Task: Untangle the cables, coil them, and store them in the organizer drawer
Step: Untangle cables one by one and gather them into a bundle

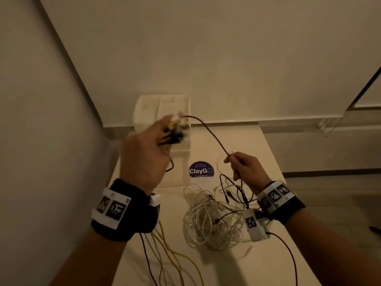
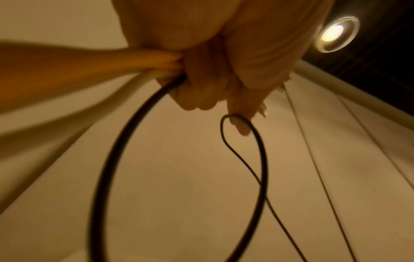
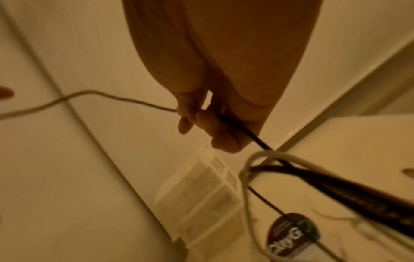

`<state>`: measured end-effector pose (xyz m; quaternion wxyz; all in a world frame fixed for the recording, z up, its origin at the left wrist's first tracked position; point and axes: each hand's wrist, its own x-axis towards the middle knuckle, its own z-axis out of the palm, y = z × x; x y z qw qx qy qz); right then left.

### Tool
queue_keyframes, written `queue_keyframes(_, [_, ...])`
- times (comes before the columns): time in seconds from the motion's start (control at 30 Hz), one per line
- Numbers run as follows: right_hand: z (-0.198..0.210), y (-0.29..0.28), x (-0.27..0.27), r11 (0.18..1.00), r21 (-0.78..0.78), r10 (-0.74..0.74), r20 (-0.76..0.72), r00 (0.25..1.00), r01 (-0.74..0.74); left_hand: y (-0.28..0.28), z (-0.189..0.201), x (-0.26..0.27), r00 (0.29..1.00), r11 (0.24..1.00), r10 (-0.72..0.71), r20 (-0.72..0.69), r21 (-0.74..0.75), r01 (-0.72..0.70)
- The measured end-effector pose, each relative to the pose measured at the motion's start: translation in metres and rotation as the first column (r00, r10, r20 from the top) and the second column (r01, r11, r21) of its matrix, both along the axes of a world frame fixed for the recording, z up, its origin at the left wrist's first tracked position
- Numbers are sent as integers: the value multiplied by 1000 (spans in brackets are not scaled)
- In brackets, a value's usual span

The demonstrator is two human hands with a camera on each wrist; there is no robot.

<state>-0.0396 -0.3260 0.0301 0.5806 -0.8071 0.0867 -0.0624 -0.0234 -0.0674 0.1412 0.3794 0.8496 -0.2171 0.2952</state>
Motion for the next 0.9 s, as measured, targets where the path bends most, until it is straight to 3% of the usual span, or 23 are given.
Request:
queue_keyframes(0.07, [17,5,-1,990,126,72,-64,995,-64,-13,-2,-6,989,973,-134,-67,180,144])
queue_keyframes(0.17, [43,18,-9,973,5,229,-35,973,-229,-42,-10,-9,970,901,-161,-181,374,220])
queue_keyframes(0.23, [60,26,-17,943,-127,311,2,951,-308,-57,-16,-7,950,878,-152,-274,404,257])
queue_keyframes(0.4, [73,23,-33,950,-74,307,40,951,-303,-69,-24,-1,941,880,-96,-324,415,233])
queue_keyframes(0.47, [69,23,-37,947,-130,303,71,950,-293,-68,-24,1,949,891,-110,-296,393,226])
queue_keyframes(0.63, [29,20,-35,959,-55,283,150,947,-278,-59,-5,10,978,959,-76,-194,254,125])
queue_keyframes(0.77, [-16,3,-34,927,-301,256,73,964,-224,-32,20,26,995,995,43,-88,93,-34])
queue_keyframes(0.9, [-48,-17,-27,908,-394,165,27,986,-141,0,31,36,981,980,195,-23,-30,-195])
